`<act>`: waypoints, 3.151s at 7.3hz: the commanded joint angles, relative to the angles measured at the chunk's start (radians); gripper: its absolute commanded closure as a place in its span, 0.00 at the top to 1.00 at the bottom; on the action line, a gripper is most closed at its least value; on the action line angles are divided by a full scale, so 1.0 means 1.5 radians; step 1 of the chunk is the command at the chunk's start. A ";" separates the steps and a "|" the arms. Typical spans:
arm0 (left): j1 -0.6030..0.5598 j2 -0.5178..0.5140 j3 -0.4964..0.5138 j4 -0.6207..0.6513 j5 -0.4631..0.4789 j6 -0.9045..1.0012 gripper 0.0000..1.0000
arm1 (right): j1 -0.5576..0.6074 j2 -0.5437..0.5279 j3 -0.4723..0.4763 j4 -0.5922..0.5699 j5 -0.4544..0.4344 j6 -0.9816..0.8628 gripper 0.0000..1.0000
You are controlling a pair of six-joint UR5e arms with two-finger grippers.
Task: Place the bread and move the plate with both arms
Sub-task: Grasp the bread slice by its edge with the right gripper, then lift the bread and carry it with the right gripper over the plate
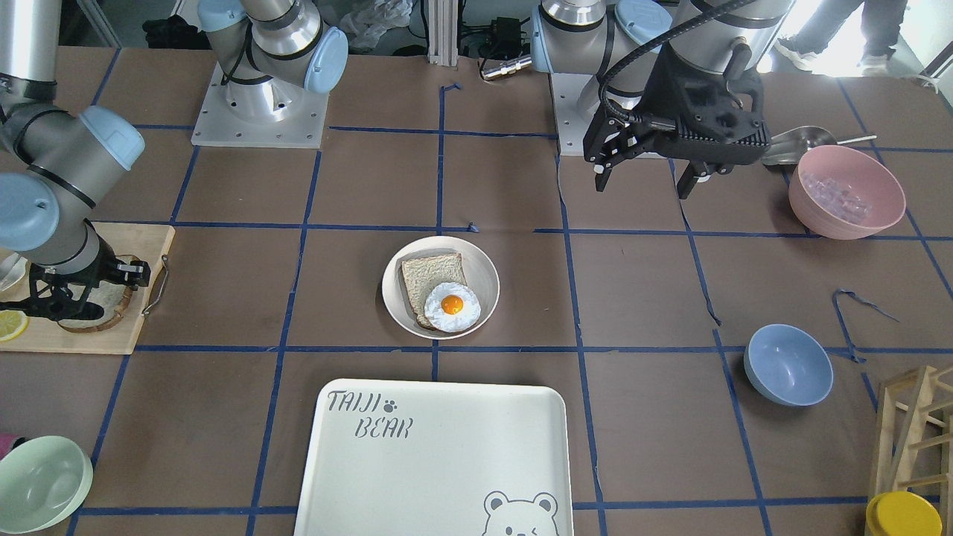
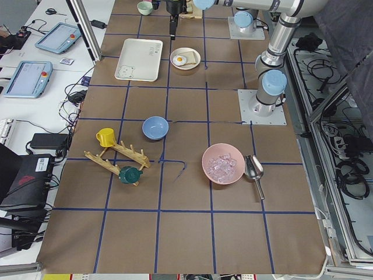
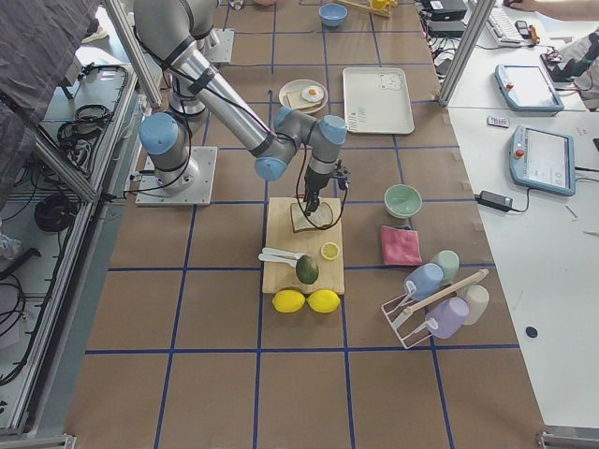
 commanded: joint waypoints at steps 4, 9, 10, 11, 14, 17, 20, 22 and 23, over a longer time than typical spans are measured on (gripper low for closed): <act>0.000 0.001 0.000 0.000 0.000 0.000 1.00 | 0.000 0.009 -0.003 0.003 -0.031 -0.001 0.03; 0.000 0.001 0.000 0.000 0.000 0.000 1.00 | 0.007 -0.075 -0.016 0.016 -0.029 0.006 0.00; 0.000 0.001 0.000 0.000 0.000 0.000 1.00 | 0.015 -0.101 -0.043 0.067 -0.022 0.022 0.00; 0.000 0.001 0.000 0.000 0.000 0.000 1.00 | 0.054 -0.108 -0.096 0.123 -0.020 0.033 0.00; 0.000 0.001 0.000 0.000 0.000 0.000 1.00 | 0.258 -0.097 -0.230 0.301 0.019 0.302 0.00; 0.000 0.000 0.000 0.000 0.000 0.000 1.00 | 0.485 -0.040 -0.231 0.323 0.075 0.701 0.00; 0.000 -0.002 0.001 0.000 -0.001 -0.001 1.00 | 0.591 -0.006 -0.233 0.309 0.110 0.798 0.00; 0.000 0.000 0.001 0.000 -0.001 0.000 1.00 | 0.591 -0.001 -0.233 0.308 0.112 0.796 0.00; 0.000 0.000 0.001 0.000 0.000 0.001 1.00 | 0.592 0.005 -0.234 0.296 0.112 0.797 0.00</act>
